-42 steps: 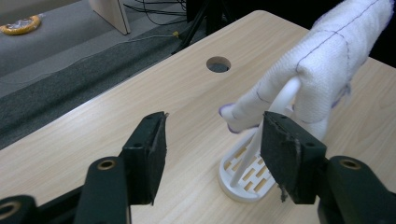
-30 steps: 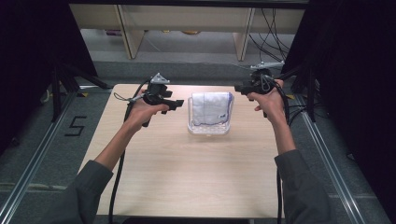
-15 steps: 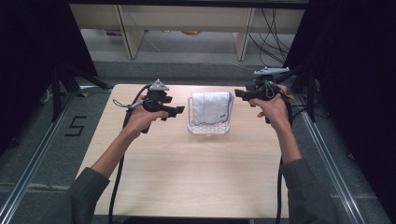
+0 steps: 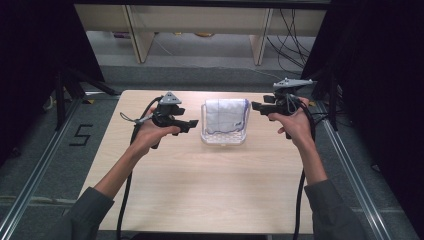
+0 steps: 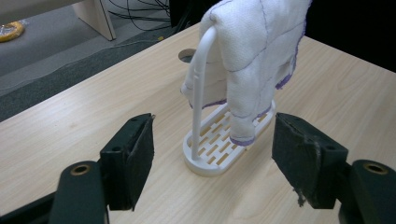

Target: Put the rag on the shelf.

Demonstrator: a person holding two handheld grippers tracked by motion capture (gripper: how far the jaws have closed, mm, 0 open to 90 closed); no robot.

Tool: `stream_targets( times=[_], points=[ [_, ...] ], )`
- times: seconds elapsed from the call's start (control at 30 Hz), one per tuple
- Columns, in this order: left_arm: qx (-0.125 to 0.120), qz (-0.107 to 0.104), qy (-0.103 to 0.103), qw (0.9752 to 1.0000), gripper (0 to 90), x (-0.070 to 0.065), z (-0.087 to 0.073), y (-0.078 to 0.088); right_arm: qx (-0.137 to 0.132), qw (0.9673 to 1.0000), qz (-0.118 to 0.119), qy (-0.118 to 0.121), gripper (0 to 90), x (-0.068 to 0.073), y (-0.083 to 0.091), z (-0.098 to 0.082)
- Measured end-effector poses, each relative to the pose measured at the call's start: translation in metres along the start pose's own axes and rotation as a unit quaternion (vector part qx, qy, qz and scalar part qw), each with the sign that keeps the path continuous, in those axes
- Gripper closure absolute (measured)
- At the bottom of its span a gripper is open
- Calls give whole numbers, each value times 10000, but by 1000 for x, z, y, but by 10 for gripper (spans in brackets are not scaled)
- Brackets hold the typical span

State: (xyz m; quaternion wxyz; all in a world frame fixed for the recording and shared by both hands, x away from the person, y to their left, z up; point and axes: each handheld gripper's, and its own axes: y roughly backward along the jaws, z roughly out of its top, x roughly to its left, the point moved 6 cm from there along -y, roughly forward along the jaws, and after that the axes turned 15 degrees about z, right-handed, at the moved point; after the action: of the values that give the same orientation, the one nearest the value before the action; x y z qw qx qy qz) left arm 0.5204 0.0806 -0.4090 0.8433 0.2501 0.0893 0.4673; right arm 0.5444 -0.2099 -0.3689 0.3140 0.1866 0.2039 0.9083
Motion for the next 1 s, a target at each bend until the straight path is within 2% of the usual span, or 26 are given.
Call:
stream_targets(
  times=[0.03, 0.07, 0.1, 0.13, 0.2, 0.23, 0.27, 0.33, 0.37, 0.43, 0.47, 0.5, 0.53, 0.57, 0.6, 0.63, 0.67, 0.7, 0.73, 0.77, 0.8, 0.83, 0.9, 0.93, 0.97, 1.0],
  points=[
    [0, 0, 0, 10000, 293, 0, 0, 0, 0, 10000, 0, 0, 416, 0, 0, 0],
    [-3, -72, 13, 10000, 293, -3, -2, 2, -10, 9999, 33, 118, 416, 1, 1, -1],
    [-8, -51, -3, 10000, 291, -5, -3, 3, -31, 9999, 54, 81, 415, 3, 1, -2],
    [34, -74, -115, 9999, 290, -5, -5, 4, -47, 9999, 32, 133, 412, 5, 1, -3],
    [-23, -89, -60, 9999, 290, -10, -7, 6, -16, 9999, 43, 120, 410, 9, 1, -6],
    [-23, -89, -60, 9999, 289, -10, -7, 6, -44, 9997, 105, 206, 407, 10, 1, -7],
    [-19, -154, -127, 9998, 288, -13, -9, 9, -37, 9998, 100, 158, 403, 13, 2, -8],
    [-4, -166, -160, 9997, 280, -16, -11, 11, -51, 9997, 84, 206, 398, 14, 3, -11],
    [-46, -210, -100, 9997, 276, -18, -12, 11, -67, 9996, 141, 240, 393, 15, 3, -11],
    [-61, -234, -91, 9997, 273, -20, -14, 13, -49, 9998, 137, 150, 385, 17, 4, -14],
    [-63, -219, -104, 9997, 270, -21, -15, 14, -98, 9994, 164, 272, 380, 17, 3, -15],
    [-32, -240, -175, 9996, 268, -21, -16, 15, -68, 9998, 149, 138, 372, 19, 4, -17],
    [-79, -264, -105, 9996, 267, -23, -17, 15, -75, 9997, 124, 171, 369, 19, 4, -18],
    [-69, -250, -119, 9996, 266, -24, -18, 16, -32, 9997, 165, 148, 366, 21, 4, -20],
    [-53, -241, -133, 9996, 263, -24, -19, 17, -125, 9996, 137, 190, 362, 21, 3, -20],
    [-53, -241, -133, 9996, 260, -24, -19, 17, -59, 9998, 138, 144, 359, 22, 5, -22],
    [21, -258, -214, 9994, 256, -26, -22, 18, -135, 9996, 137, 184, 356, 22, 4, -23],
    [-34, -271, -137, 9995, 253, -28, -22, 18, -89, 9998, 170, 97, 355, 24, 5, -24],
    [-16, -298, -223, 9993, 253, -28, -23, 20, -146, 9996, 201, 139, 354, 24, 4, -25],
    [-72, -286, -115, 9995, 251, -30, -23, 20, -73, 9998, 186, 95, 351, 25, 5, -27],
    [-74, -312, -135, 9994, 249, -30, -24, 21, -121, 9995, 159, 258, 348, 23, 5, -27],
    [-74, -312, -135, 9994, 248, -30, -24, 21, -121, 9995, 159, 258, 348, 23, 5, -27],
    [-83, -373, -164, 9991, 246, -33, -28, 23, -141, 9997, 181, 61, 348, 27, 6, -31],
    [-75, -359, -147, 9992, 246, -34, -29, 24, -160, 9995, 241, 162, 346, 27, 6, -33],
    [-94, -368, -119, 9992, 246, -34, -30, 24, -131, 9996, 259, 68, 345, 29, 6, -34],
    [-112, -364, -102, 9992, 244, -35, -31, 25, -114, 9995, 215, 217, 345, 27, 7, -35]
  ],
)
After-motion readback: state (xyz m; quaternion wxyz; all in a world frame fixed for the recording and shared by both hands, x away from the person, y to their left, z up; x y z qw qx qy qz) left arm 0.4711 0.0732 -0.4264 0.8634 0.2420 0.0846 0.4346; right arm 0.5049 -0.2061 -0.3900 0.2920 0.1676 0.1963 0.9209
